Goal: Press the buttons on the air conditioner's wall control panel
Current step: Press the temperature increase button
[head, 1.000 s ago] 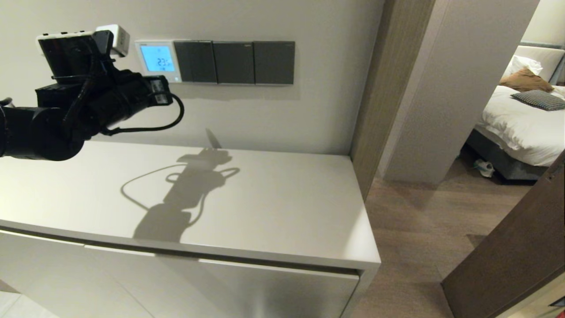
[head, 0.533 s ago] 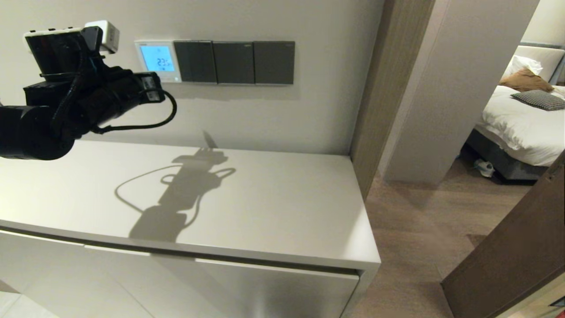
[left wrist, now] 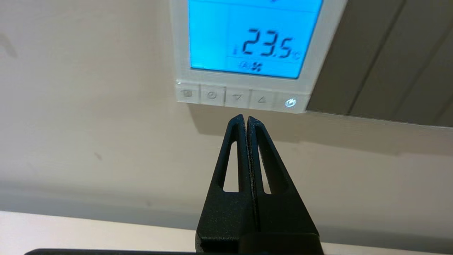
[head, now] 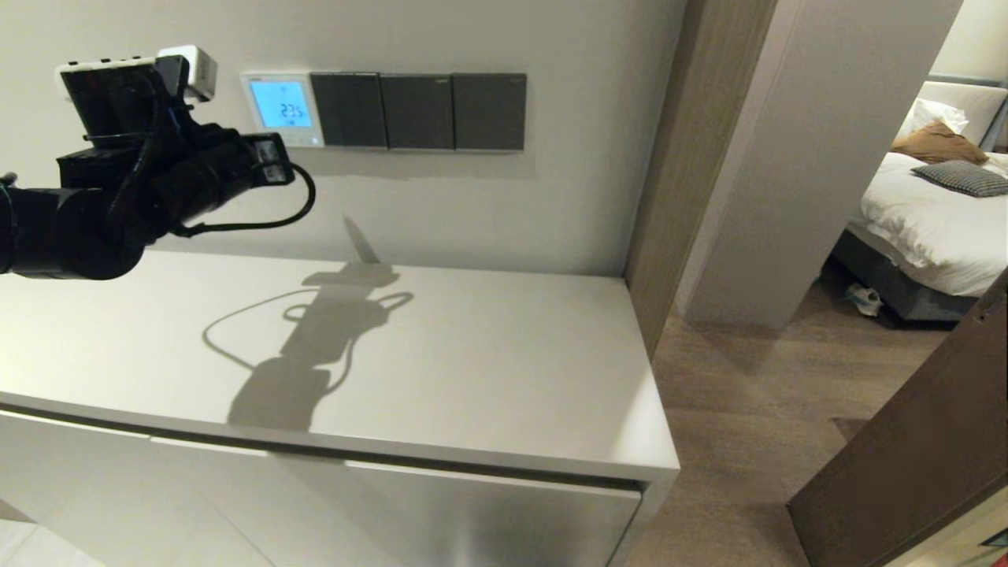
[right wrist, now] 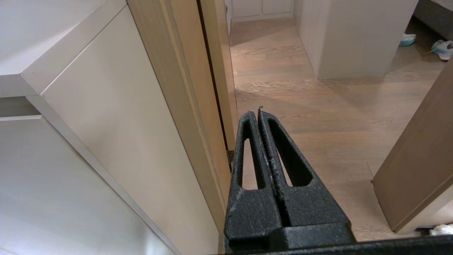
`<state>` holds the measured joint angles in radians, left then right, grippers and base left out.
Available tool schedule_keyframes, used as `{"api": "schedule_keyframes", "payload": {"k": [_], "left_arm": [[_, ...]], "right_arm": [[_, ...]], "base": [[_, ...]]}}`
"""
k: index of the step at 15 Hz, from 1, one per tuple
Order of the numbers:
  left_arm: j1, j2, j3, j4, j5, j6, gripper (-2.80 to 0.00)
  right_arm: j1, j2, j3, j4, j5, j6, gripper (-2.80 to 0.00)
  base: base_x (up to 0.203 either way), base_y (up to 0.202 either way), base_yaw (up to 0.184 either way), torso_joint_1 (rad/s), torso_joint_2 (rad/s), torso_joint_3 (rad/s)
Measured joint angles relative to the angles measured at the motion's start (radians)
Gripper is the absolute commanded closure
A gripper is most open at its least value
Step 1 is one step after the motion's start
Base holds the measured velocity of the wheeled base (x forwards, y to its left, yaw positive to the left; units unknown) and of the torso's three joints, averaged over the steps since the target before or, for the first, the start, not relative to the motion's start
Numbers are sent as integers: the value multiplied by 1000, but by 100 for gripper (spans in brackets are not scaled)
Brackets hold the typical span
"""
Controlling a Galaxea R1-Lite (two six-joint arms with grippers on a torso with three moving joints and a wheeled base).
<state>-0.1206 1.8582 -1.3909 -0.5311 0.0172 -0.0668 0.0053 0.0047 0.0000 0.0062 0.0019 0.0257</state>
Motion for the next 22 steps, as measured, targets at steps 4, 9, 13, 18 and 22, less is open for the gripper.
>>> {"api": "schedule_keyframes", "payload": {"k": [4, 9, 13, 18, 22], "left_arm": [[9, 18, -15, 4, -16, -2, 0], [42, 26, -43, 41, -67, -28, 0], [75, 37, -80, 43, -70, -29, 0], [88, 44, -93, 44, -82, -29, 0], [89, 66, -119, 45, -83, -30, 0]], "right_arm": [[0, 0, 0, 0, 0, 0, 0], [0, 0, 0, 0, 0, 0, 0], [0, 0, 0, 0, 0, 0, 0], [0, 0, 0, 0, 0, 0, 0], [0, 0, 0, 0, 0, 0, 0]], "base": [[0, 0, 0, 0, 0, 0], [0, 0, 0, 0, 0, 0], [0, 0, 0, 0, 0, 0], [0, 0, 0, 0, 0, 0], [0, 0, 0, 0, 0, 0]]}}
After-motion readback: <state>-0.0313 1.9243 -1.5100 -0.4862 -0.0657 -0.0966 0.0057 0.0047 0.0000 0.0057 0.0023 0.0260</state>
